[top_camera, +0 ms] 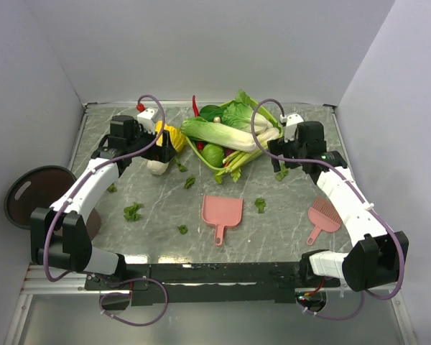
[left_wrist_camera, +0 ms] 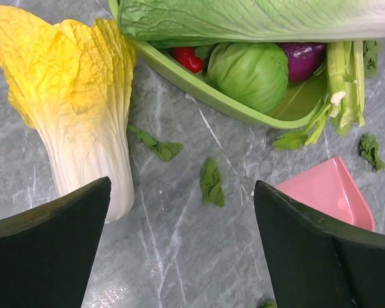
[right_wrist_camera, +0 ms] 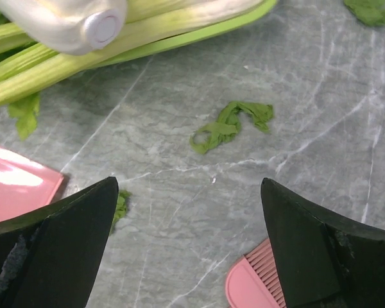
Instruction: Sweep away the paper scraps from the table
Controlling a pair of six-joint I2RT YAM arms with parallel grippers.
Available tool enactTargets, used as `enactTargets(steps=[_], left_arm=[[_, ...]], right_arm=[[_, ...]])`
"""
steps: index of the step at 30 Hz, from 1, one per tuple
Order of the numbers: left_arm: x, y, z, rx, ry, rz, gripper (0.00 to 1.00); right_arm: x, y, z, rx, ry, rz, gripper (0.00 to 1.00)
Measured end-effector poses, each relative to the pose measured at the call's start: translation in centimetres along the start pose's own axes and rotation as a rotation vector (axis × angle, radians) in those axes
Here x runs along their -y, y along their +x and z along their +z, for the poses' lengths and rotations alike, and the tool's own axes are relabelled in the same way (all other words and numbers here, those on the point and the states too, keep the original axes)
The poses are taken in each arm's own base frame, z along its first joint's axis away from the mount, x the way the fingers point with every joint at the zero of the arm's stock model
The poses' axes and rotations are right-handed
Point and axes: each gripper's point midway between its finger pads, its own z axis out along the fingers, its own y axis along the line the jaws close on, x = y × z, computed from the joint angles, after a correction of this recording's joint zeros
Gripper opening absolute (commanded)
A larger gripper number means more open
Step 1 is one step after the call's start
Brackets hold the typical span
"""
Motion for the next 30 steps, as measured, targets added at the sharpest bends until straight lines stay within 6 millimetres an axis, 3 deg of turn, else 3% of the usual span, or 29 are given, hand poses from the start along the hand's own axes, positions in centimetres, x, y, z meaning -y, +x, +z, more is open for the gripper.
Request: enactTargets(steps=[9,13,17,21,24,27,30], left_arm=[[1.0,0.7,-0.2,-0.026,0.083,0.115,0.97],[2.8,2.0,-0.8,-0.067,0.175,0.22,0.97],[5.6,4.7,-1.6,-0.156,0.295,0.386,0.99],[7.3,8.5,-2.5,-0.277,0.381,0.5,0.96],[6.9,11.3,-3.1,-0.359,0.401,0.542,0.97],[6.4,12.8,-3.4,-0.407,0.4,0.563,0.97],[6.1,13.2,-3.5,-0.419,0.393,0.581,0.97]], right_arm=[[-2.9,-0.7,-1.0,0.019,-0.23,-0.249,1.0],[-4.4,1.0,-1.2,-0.003,-0.333,-0.372,0.99],[-5.0,4.6,-0.8,-0.069,-0.373,-0.418,0.97],[-3.3,6.9,-0.3,-0.187,-0.301,-0.275,0.9],[0.8,8.3,-0.2,-0.264,-0.18,-0.087,0.87],[3.6,10.4,-0.6,-0.332,-0.088,-0.001,0.86],[4.5,12.8,-0.7,-0.398,-0.053,0.03,0.84]])
